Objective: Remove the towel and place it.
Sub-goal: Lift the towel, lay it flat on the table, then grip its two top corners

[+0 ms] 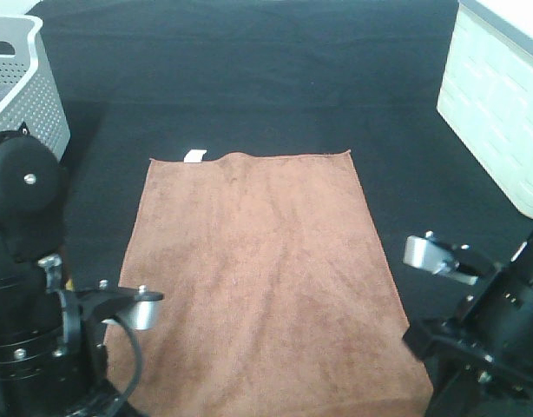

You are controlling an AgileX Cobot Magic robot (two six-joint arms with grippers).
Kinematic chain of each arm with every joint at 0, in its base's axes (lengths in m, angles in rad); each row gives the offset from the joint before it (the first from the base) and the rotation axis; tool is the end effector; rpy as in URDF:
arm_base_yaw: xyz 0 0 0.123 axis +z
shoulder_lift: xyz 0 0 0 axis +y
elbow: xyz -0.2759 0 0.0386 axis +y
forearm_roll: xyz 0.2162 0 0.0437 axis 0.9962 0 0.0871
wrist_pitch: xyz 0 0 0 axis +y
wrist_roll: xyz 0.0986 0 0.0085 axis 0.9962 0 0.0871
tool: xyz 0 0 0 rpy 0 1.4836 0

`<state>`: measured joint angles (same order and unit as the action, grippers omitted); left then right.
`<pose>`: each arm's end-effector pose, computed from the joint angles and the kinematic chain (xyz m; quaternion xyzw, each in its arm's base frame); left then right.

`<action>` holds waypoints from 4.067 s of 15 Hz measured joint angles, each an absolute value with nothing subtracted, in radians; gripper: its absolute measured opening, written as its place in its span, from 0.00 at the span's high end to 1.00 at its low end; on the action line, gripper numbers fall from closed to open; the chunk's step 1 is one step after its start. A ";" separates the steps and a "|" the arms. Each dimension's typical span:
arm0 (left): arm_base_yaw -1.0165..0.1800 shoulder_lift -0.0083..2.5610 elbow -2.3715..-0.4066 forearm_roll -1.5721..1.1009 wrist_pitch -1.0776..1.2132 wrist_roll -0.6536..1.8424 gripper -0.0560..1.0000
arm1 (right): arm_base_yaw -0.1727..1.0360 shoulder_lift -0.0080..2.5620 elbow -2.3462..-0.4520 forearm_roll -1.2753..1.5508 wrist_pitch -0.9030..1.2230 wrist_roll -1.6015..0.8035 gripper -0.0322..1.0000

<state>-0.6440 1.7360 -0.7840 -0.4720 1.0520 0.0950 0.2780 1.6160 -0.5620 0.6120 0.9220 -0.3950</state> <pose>0.1508 -0.1621 0.1511 -0.2068 -0.9470 0.1280 0.2099 0.1574 0.0921 0.1447 0.1054 -0.9606 -0.2167 0.1385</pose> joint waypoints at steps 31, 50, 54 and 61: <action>-0.448 1.776 -1.214 -0.217 1.108 0.063 0.26 | 0.088 1.617 -0.952 0.438 0.894 -0.291 0.16; -0.180 2.221 -1.772 -0.223 0.961 0.142 0.26 | 0.087 2.064 -1.509 0.368 0.821 -0.285 0.13; -0.145 2.341 -1.874 -0.260 0.966 0.138 0.26 | 0.089 2.259 -1.714 0.473 0.818 -0.305 0.14; -0.111 2.450 -1.945 -0.387 0.957 0.156 0.26 | 0.111 2.384 -1.804 0.487 0.783 -0.323 0.14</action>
<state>-0.1110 2.4500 -1.9450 -0.3870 0.9570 0.1560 0.1110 2.3840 -1.8040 0.4870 0.7830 -0.3230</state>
